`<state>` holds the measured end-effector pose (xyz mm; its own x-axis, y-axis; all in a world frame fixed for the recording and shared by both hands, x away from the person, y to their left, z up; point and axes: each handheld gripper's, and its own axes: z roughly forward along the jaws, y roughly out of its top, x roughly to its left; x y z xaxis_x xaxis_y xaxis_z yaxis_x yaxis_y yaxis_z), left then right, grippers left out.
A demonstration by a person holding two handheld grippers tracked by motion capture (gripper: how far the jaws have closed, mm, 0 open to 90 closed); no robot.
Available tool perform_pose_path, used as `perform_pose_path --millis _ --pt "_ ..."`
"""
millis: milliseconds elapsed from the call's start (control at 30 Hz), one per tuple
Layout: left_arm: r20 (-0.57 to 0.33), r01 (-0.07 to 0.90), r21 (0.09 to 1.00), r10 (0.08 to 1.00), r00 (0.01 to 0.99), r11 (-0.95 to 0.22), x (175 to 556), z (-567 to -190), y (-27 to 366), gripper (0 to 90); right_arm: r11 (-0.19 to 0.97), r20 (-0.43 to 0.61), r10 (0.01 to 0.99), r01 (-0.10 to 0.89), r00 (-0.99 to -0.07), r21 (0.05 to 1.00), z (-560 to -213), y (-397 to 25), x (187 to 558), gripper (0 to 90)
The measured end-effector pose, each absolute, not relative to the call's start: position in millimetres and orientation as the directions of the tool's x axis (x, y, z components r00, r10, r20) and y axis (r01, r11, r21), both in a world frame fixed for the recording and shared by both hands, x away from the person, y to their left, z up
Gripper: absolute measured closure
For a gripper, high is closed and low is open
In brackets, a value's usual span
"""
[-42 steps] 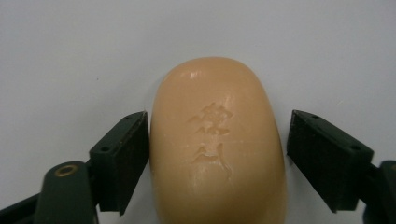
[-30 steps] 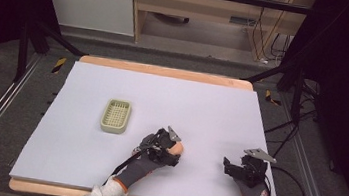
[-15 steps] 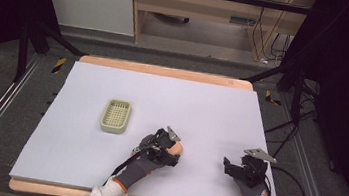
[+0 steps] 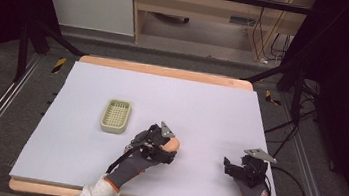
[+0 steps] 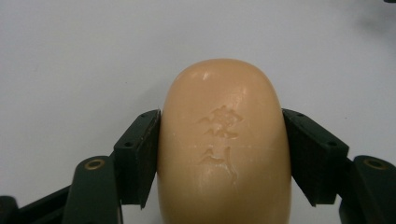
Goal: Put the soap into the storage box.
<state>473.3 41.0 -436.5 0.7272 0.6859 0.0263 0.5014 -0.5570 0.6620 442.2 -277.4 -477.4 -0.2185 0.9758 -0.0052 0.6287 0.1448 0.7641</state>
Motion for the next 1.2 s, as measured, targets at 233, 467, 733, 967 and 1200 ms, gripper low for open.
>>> perform_pose_path --millis 233,467,733,967,1200 --pt "0.032 0.501 0.669 0.695 0.719 -0.549 471.2 -428.3 53.1 31.6 0.145 -0.007 0.976 0.63 -0.216 0.763 -477.6 -277.3 442.4 8.2" --pt "0.033 0.501 0.679 0.704 0.709 -0.537 469.3 -419.9 68.3 31.6 0.144 -0.008 0.977 0.63 -0.214 0.763 -477.8 -277.2 442.5 8.2" --pt "0.035 0.501 0.693 0.719 0.694 -0.518 466.5 -414.3 86.7 31.6 0.146 -0.011 0.977 0.629 -0.213 0.763 -477.8 -277.3 442.5 8.2" --pt "0.018 0.512 0.711 0.74 0.672 -0.482 467.3 -412.6 103.4 31.6 0.148 -0.013 0.977 0.632 -0.213 0.761 -478.2 -276.9 443.1 8.2" --pt "0.014 0.527 0.722 0.772 0.636 -0.448 471.2 -410.0 117.9 31.6 0.146 -0.012 0.977 0.628 -0.213 0.764 -478.0 -276.6 442.7 8.2"
